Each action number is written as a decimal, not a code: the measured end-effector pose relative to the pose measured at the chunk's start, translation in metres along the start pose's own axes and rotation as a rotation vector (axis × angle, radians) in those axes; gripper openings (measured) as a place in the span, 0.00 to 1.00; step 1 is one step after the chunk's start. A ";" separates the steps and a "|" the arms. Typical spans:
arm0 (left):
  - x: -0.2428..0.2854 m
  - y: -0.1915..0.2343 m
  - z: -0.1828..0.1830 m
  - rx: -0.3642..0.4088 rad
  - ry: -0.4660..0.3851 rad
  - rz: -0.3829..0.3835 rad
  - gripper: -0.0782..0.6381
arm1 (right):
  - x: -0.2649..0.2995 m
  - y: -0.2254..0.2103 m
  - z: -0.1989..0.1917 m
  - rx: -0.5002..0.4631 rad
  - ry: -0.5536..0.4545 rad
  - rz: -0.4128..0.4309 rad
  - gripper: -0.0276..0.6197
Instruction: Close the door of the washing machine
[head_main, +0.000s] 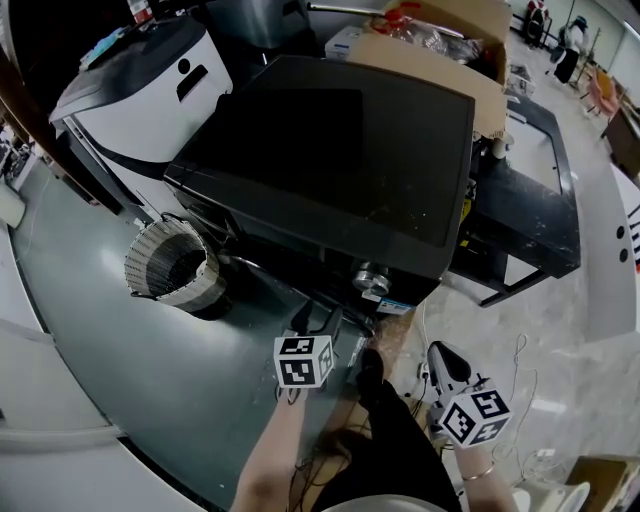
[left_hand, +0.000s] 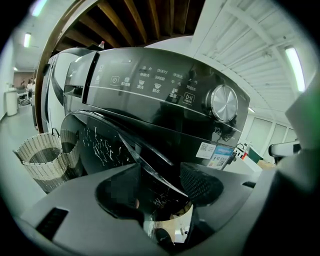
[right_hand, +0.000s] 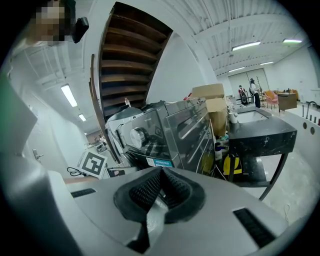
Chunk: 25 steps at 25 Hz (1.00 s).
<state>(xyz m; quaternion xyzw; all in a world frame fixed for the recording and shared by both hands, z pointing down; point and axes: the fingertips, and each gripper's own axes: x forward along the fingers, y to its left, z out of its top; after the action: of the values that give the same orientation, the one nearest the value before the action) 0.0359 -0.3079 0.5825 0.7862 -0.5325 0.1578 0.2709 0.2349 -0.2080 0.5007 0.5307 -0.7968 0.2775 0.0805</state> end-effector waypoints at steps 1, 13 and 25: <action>0.001 0.000 0.000 -0.002 -0.002 0.001 0.49 | 0.002 -0.002 0.000 0.002 0.003 0.000 0.05; 0.007 0.003 0.002 -0.027 -0.014 -0.002 0.50 | 0.019 -0.012 0.003 -0.004 0.020 0.013 0.05; -0.002 -0.002 -0.002 -0.045 -0.031 0.037 0.48 | -0.009 -0.012 -0.002 -0.003 0.017 0.003 0.05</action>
<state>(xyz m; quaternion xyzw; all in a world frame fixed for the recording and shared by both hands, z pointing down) 0.0373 -0.3047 0.5822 0.7722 -0.5547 0.1383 0.2773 0.2492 -0.2034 0.5032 0.5271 -0.7971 0.2812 0.0878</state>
